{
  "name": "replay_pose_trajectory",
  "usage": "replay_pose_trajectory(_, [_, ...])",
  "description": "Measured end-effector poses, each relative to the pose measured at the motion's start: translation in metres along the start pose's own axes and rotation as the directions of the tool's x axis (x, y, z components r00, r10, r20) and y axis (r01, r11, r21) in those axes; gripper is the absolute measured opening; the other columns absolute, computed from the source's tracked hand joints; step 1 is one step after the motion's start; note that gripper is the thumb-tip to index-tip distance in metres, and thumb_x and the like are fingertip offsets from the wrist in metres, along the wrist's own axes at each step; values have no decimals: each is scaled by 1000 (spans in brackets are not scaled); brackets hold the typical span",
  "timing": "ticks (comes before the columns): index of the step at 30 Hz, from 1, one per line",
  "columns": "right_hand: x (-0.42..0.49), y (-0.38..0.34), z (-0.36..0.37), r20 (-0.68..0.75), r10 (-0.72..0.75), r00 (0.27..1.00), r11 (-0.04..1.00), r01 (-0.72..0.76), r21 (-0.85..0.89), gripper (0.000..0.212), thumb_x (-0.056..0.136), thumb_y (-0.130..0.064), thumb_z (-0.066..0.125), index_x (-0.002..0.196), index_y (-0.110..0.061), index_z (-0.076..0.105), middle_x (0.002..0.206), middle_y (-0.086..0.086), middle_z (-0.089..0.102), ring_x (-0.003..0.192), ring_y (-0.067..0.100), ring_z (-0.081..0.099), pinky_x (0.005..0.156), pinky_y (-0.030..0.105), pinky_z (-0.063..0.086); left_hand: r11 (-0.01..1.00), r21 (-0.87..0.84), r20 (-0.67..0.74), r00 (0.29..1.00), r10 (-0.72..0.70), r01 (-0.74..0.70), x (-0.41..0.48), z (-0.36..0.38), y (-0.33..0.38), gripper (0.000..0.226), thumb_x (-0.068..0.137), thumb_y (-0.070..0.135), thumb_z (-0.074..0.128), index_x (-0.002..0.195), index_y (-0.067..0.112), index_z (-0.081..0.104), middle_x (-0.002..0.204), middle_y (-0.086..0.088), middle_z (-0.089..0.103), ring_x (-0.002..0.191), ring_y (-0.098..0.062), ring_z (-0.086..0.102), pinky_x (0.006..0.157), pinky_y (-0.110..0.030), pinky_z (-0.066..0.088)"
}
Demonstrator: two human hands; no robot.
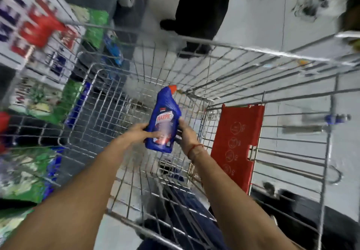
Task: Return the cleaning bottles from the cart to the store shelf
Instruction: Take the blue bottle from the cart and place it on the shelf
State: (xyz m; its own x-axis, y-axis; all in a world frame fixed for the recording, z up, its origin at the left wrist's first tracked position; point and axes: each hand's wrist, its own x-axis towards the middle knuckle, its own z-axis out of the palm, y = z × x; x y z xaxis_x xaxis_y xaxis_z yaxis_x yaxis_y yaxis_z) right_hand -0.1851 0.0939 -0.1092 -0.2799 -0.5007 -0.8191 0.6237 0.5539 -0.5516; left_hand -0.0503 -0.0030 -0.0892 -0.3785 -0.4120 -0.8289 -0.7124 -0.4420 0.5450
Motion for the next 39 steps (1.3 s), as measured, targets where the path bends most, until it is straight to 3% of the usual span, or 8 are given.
replay_pose_trajectory(3, [-31, -33, 34, 108, -142, 984, 985, 152, -84, 28, 94, -37, 41, 96, -17, 60, 83, -2, 65, 64, 3, 60, 55, 17, 49, 986, -146, -51, 996, 80, -86, -49, -27, 16, 36, 75, 10, 71, 109, 1, 61, 107, -16, 66, 81, -23, 64, 80, -28, 54])
replay_pose_trajectory(8, [-90, -83, 92, 375, -311, 873, 903, 394, -169, 28, 95, -35, 42, 87, -21, 65, 76, -9, 69, 71, 6, 63, 62, 20, 51, 903, -284, -295, 926, 236, -321, -136, -69, 28, 19, 73, 12, 73, 90, 15, 66, 79, 6, 72, 61, 0, 68, 52, -11, 51])
replay_pose_trajectory(14, [-160, -109, 190, 671, -415, 615, 786, 613, -75, 24, 96, -19, 42, 96, -9, 63, 87, -1, 64, 88, 17, 55, 91, 44, 44, 754, -278, -623, 709, 331, -596, -241, -115, 7, 32, 71, 3, 72, 102, 11, 65, 80, 12, 74, 71, -1, 68, 64, -13, 54])
replay_pose_trajectory(23, [-253, -98, 345, 922, -266, 282, 589, 805, -77, 16, 96, -13, 43, 99, -11, 59, 85, -19, 64, 73, -17, 58, 65, 3, 46, 623, -172, -936, 324, 138, -763, -352, -185, -57, 48, 71, -11, 68, 117, -6, 55, 105, -14, 64, 77, -9, 66, 70, -13, 56])
replay_pose_trajectory(27, [-270, -79, 396, 960, -231, 160, 499, 866, -25, 23, 95, -14, 44, 114, -6, 54, 113, 4, 63, 105, 0, 57, 96, 19, 44, 616, -89, -982, 174, 79, -782, -368, -210, -83, 49, 68, -12, 70, 114, -7, 56, 94, -4, 66, 70, 2, 67, 72, -16, 56])
replay_pose_trajectory(31, [-275, -66, 428, 979, -158, 127, 495, 868, -32, 20, 96, -16, 43, 111, -9, 53, 108, 2, 62, 92, -8, 59, 85, 10, 47, 622, -53, -996, 89, 28, -782, -369, -227, -101, 50, 67, -9, 73, 115, -6, 57, 105, -16, 65, 84, -17, 65, 82, -29, 57])
replay_pose_trajectory(34, [-267, -59, 441, 983, -124, 133, 481, 875, -57, 13, 96, -20, 43, 105, -17, 52, 100, -6, 61, 79, -18, 59, 69, 2, 46, 626, -52, -997, 81, 18, -778, -361, -237, -112, 52, 67, -10, 72, 116, -6, 55, 111, -18, 63, 73, 5, 66, 78, -22, 57])
replay_pose_trajectory(39, [-256, -47, 448, 983, -92, 159, 511, 855, -91, 23, 95, -29, 44, 114, -18, 51, 114, 5, 61, 99, 8, 62, 80, 16, 52, 629, -99, -994, 109, -23, -771, -345, -245, -125, 51, 65, -9, 73, 113, -7, 56, 113, -22, 64, 74, 6, 66, 82, -27, 57])
